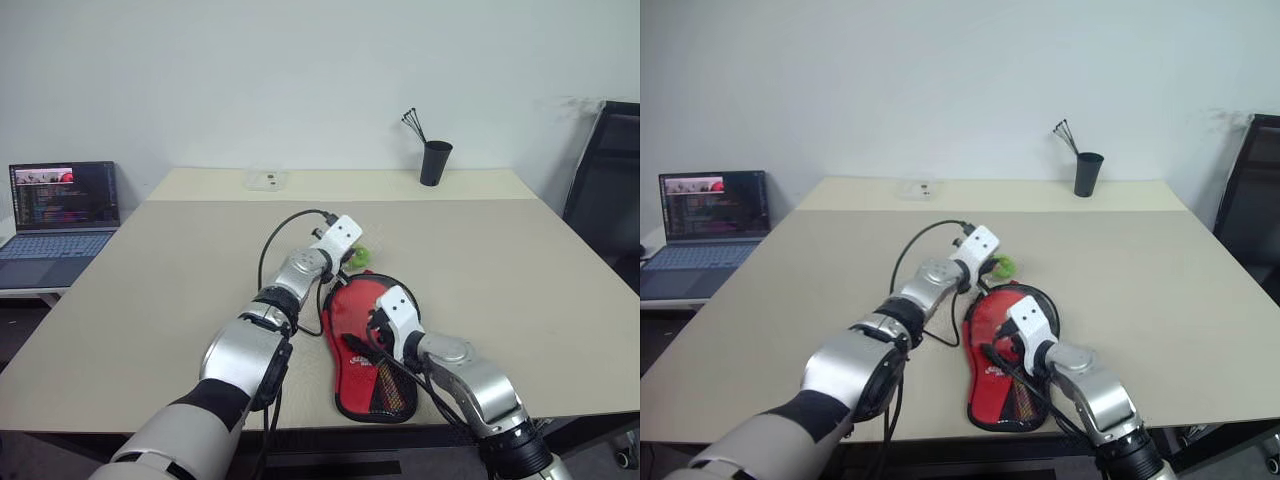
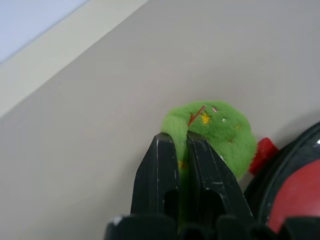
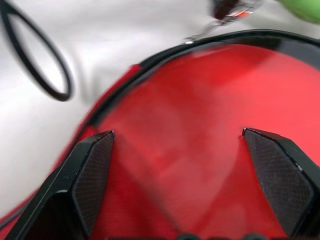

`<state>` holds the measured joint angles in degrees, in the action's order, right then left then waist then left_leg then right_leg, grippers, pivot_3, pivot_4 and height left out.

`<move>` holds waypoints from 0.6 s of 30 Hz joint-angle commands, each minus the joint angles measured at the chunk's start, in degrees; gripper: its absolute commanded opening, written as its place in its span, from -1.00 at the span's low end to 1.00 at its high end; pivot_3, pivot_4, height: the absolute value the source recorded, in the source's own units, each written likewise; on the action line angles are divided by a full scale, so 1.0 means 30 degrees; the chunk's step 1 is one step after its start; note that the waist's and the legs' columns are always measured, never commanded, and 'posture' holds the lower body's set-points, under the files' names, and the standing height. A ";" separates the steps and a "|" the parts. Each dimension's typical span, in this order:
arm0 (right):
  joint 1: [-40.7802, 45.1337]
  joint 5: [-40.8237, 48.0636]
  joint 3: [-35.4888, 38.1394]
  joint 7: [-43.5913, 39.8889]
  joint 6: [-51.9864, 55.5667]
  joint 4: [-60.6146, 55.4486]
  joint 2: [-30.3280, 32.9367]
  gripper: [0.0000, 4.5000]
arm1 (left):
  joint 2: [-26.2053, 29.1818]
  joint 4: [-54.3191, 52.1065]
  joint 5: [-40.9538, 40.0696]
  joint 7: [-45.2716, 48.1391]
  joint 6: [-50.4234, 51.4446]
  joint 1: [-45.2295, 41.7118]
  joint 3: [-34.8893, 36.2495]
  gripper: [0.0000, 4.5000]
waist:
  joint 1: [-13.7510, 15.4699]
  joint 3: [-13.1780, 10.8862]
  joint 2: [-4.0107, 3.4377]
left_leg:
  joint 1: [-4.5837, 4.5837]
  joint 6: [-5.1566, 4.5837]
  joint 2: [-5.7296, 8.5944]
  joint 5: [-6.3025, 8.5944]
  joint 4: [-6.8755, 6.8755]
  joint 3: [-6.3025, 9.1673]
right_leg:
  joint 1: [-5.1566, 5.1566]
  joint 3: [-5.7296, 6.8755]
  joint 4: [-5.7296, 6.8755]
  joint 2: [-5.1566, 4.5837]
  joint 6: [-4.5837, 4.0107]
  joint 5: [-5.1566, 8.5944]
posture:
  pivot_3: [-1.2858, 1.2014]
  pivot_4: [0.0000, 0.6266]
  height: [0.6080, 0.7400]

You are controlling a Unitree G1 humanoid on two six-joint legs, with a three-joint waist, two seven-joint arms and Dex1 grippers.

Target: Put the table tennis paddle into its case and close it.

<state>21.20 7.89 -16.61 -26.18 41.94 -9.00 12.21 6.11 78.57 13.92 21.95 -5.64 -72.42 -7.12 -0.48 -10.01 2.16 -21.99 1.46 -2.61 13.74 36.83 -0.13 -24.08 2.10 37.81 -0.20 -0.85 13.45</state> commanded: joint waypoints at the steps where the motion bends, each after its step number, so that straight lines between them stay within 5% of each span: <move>1: -0.1039 0.0072 -0.0730 -0.0147 0.1366 0.0520 0.0019 1.00 | -0.0556 -0.0343 0.1115 -0.0246 -0.1348 -0.1146 -0.0836 -0.99 | 0.0014 0.0000 0.0000 | 0.0000 0.0001 0.0000 0.0000 0.0000 0.0002 | 0.0001 0.0002 0.0000 0.0000 0.0000 0.0000 | 0.03 -0.52 1.00; 18: -0.2197 0.0107 -0.0920 0.0082 0.2112 -0.0820 0.0056 1.00 | -0.2048 -0.0017 0.3358 -0.3394 -0.2280 -0.2729 -0.1821 -0.99 | 0.0140 -0.0001 0.0009 | -0.0042 0.0024 0.0017 0.0015 0.0001 0.0014 | -0.0001 0.0015 -0.0049 -0.0021 0.0005 0.0003 | 0.03 -0.52 1.00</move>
<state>17.07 7.88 -17.04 -25.78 44.17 -14.51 12.31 1.06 80.57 23.63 13.42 -10.34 -76.82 -12.21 -0.06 -10.01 2.19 -22.12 1.53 -2.56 13.78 36.83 -0.09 -24.08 2.16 37.66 -0.26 -0.83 13.47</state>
